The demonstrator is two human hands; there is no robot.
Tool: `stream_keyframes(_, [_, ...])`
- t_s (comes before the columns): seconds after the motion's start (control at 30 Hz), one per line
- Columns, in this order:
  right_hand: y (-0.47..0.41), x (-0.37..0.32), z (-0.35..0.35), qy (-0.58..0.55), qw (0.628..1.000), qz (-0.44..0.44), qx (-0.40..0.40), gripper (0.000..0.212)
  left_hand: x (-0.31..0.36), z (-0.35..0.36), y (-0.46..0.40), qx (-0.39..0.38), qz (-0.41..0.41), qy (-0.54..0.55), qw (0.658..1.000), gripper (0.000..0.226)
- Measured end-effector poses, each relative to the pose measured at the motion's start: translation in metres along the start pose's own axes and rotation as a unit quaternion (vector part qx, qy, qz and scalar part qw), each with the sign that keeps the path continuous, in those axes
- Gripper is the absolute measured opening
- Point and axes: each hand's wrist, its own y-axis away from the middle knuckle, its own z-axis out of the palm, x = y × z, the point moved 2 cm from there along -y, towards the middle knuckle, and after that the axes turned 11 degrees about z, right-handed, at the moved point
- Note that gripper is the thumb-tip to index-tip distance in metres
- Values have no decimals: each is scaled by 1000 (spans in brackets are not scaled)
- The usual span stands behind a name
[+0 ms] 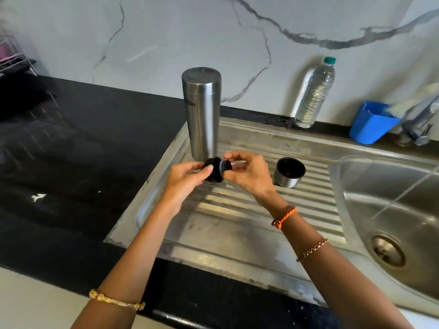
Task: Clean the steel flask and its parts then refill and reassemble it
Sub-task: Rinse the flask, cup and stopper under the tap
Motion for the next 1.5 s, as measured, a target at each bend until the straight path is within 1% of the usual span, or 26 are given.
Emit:
stream_keyframes(0.03, [-3,-5,2,49,999,-20,1,34,-3,-4,0,-3,-5,-16,1000,18])
stream_keyframes(0.07, [-5,-9,4,95,994,-44,-8,35,-5,-7,0,-5,-5,-25,1000,23])
stream_keyframes(0.17, [-12,-17,18,203,974,-94,-43,44,-9,-14,-1,-21,5,-71,997,48])
stream_keyframes(0.23, [-15,-16,27,234,965,-107,-48,47,-14,-15,-2,-39,8,-125,991,55])
stream_keyframes(0.3, [-17,-12,31,241,964,-109,-37,47,-19,-11,-2,-40,20,-167,985,57])
stream_keyframes(0.37, [-20,-9,28,231,967,-107,-20,45,-23,-2,-5,-23,34,-186,982,55])
stream_keyframes(0.47, [-28,-4,20,225,970,-91,-1,42,-29,19,-12,-11,41,-185,982,48])
stream_keyframes(0.6, [-39,8,7,266,962,-60,-11,42,-36,47,-21,16,41,-222,974,35])
stream_keyframes(0.73, [-51,15,-6,278,959,-55,-11,41,-34,65,-31,24,56,-249,967,27])
stream_keyframes(0.87, [-65,10,-16,250,966,-60,-12,41,-28,69,-46,25,73,-261,962,23])
stream_keyframes(0.93, [-66,5,-20,244,967,-64,-30,48,-27,68,-50,20,70,-255,964,25])
stream_keyframes(1.0, [-64,3,-26,230,970,-61,-40,57,-26,67,-52,23,65,-262,963,30])
stream_keyframes(1.07, [-59,3,-35,183,981,-54,-25,61,-25,65,-49,41,72,-269,960,41])
stream_keyframes(1.13, [-52,6,-50,111,993,-44,13,57,-22,65,-40,68,105,-275,953,48])
stream_keyframes(1.17, [-48,8,-58,77,996,-40,35,54,-18,66,-34,80,135,-282,946,49])
stream_keyframes(1.23, [-43,16,-77,27,996,-30,77,49,-11,73,-20,89,222,-283,929,46])
stream_keyframes(1.3, [-40,28,-92,-7,994,-4,106,46,-5,84,-13,66,279,-259,922,42])
stream_keyframes(1.33, [-38,36,-97,-26,993,16,111,44,-5,90,-12,46,286,-243,926,39])
stream_keyframes(1.4, [-32,54,-107,-54,991,66,99,41,-5,104,-11,-7,249,-208,946,35])
stream_keyframes(1.43, [-28,63,-109,-53,991,91,82,41,-7,112,-12,-37,211,-204,955,36])
stream_keyframes(1.5, [-22,78,-111,-50,989,130,45,44,-15,126,-12,-93,136,-219,962,46])
